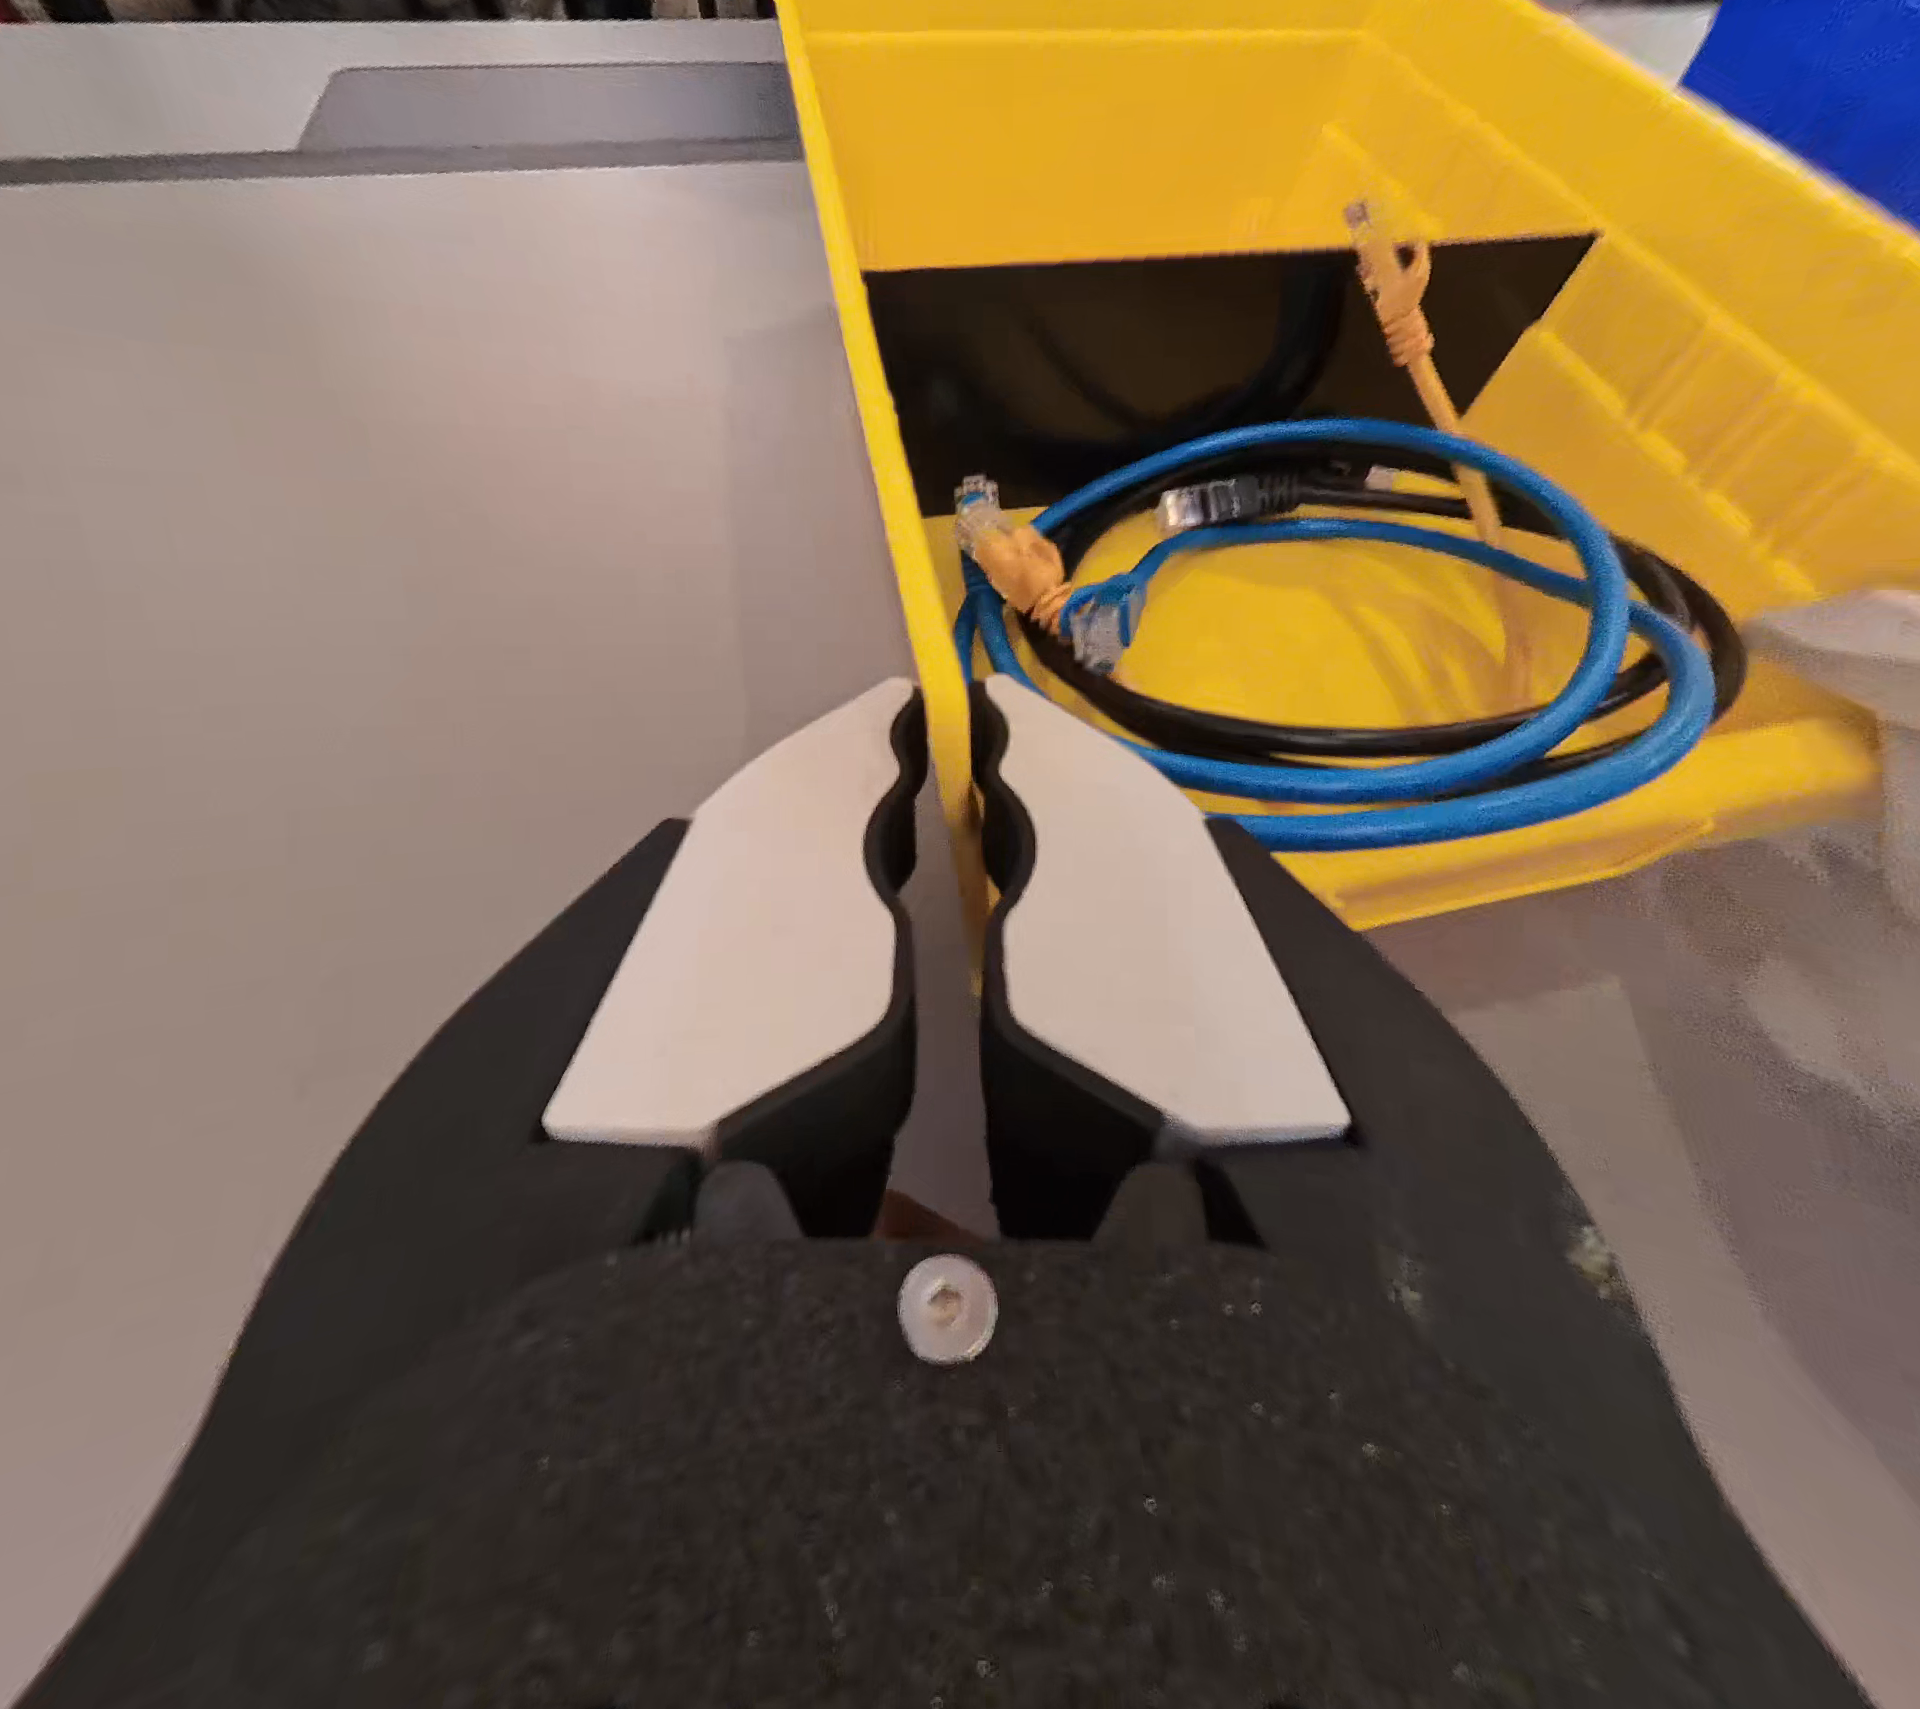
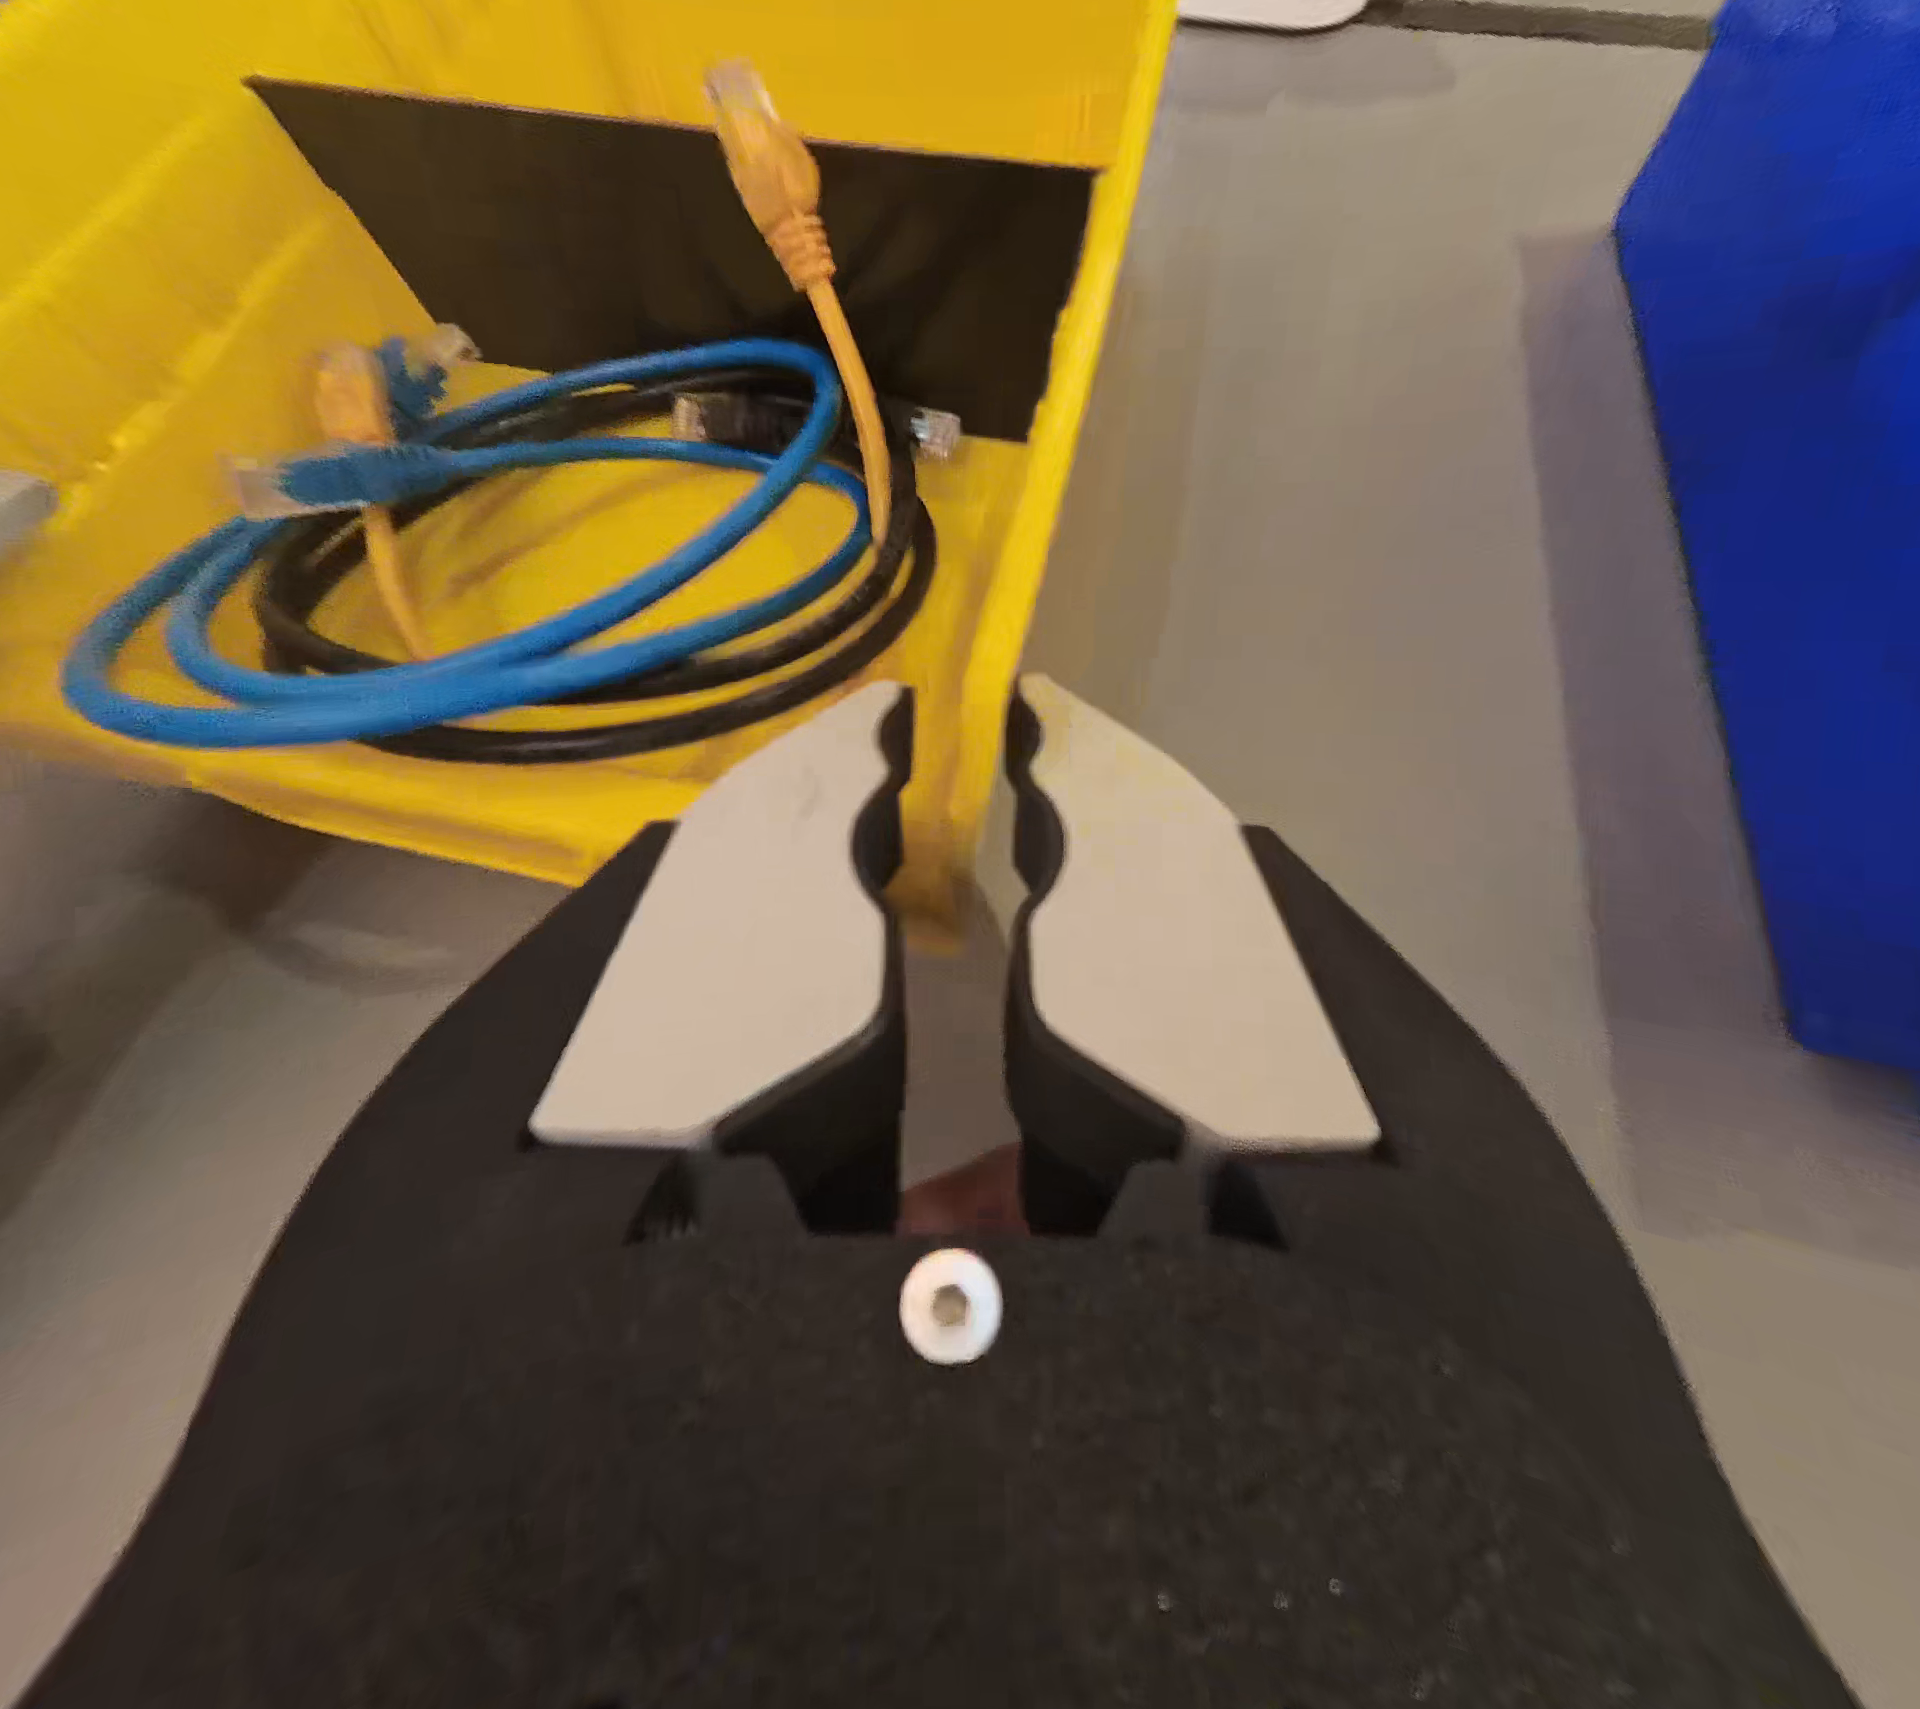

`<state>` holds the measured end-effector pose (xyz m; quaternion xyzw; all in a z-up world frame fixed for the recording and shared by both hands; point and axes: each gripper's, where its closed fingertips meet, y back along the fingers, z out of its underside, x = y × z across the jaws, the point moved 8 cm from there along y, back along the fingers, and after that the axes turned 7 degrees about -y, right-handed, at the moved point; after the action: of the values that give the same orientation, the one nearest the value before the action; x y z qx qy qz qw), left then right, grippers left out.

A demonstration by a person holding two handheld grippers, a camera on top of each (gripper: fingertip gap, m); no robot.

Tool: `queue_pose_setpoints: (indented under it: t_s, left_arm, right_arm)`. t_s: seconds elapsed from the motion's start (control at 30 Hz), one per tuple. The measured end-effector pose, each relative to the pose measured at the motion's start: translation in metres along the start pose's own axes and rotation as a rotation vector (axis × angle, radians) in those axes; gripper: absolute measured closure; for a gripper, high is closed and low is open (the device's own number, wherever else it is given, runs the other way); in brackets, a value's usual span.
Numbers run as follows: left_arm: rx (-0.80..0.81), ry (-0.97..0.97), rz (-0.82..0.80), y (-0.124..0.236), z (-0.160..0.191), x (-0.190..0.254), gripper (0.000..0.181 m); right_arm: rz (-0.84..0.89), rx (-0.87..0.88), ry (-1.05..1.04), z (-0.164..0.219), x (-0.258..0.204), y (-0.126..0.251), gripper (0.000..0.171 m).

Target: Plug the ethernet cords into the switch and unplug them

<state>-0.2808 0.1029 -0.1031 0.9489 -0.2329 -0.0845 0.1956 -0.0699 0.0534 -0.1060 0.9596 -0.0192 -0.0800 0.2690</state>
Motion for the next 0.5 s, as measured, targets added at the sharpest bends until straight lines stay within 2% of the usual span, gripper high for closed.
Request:
queue_pose_setpoints:
  t_s: [0.03, 0.07, 0.13, 0.2, 0.33, 0.5]
  left_arm:
    - [-0.023, -0.036, -0.019, 0.000, -0.001, 0.000, 0.175]
    - [-0.031, -0.077, -0.047, 0.001, -0.001, -0.001, 0.176]
    - [-0.019, -0.071, -0.042, 0.006, -0.001, -0.010, 0.176]
    - [-0.021, -0.047, -0.041, 0.014, -0.005, -0.026, 0.176]
    - [0.018, -0.035, -0.115, 0.038, -0.013, -0.079, 0.178]
    - [0.037, -0.070, -0.201, 0.064, -0.011, -0.160, 0.178]
  right_arm:
    - [0.018, 0.014, -0.032, -0.004, -0.002, -0.002, 0.156]
    - [0.054, -0.001, -0.065, -0.006, -0.003, -0.004, 0.166]
    - [0.070, -0.014, -0.051, -0.009, -0.013, -0.005, 0.167]
    - [0.080, 0.046, -0.043, -0.015, -0.031, -0.001, 0.168]
    - [0.047, 0.111, 0.009, -0.026, -0.089, -0.005, 0.168]
    - [-0.006, 0.133, 0.049, -0.027, -0.174, -0.026, 0.168]
